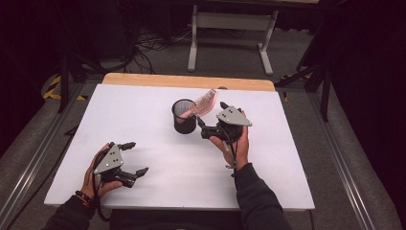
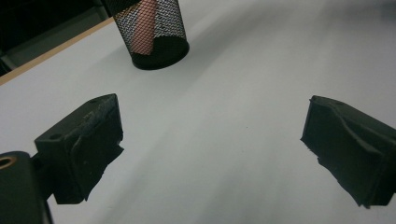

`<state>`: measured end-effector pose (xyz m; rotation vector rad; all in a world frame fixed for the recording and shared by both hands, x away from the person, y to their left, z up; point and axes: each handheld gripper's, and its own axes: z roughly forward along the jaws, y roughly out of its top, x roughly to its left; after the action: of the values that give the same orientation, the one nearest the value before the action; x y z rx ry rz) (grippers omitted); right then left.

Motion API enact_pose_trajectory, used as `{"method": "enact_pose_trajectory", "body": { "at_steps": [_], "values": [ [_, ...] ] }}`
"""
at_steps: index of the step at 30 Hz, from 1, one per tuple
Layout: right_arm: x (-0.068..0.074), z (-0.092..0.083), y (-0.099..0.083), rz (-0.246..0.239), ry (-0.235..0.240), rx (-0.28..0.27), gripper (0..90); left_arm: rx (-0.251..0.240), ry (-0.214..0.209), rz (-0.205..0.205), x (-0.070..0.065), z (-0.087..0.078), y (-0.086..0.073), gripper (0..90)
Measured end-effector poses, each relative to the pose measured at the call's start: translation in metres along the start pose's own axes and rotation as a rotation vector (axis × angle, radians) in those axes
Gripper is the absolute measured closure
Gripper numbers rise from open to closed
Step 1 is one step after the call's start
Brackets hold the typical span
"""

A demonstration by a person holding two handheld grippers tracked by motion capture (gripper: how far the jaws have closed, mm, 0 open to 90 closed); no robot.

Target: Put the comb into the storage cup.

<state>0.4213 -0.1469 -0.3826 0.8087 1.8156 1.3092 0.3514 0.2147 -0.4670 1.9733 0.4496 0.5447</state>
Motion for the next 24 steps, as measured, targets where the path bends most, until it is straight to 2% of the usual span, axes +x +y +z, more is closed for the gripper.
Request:
{"method": "enact_pose_trajectory", "body": {
  "at_steps": [4,7,13,24],
  "values": [
    [0.0,-0.003,-0.002,-0.01,0.0,-0.002,8.4,0.001,0.001,0.0,0.0,0.0,0.0,6.0],
    [0.0,-0.005,-0.003,0.003,0.007,-0.01,8.5,0.002,0.001,0.0,0.0,0.0,0.0,6.1],
    [0.004,-0.008,-0.006,-0.018,0.009,-0.016,8.4,-0.001,0.007,-0.001,0.0,0.0,0.0,6.1],
    [0.003,-0.017,-0.011,-0.026,0.017,-0.021,8.5,0.0,0.008,-0.001,0.001,-0.001,-0.001,6.3]
  ]
}}
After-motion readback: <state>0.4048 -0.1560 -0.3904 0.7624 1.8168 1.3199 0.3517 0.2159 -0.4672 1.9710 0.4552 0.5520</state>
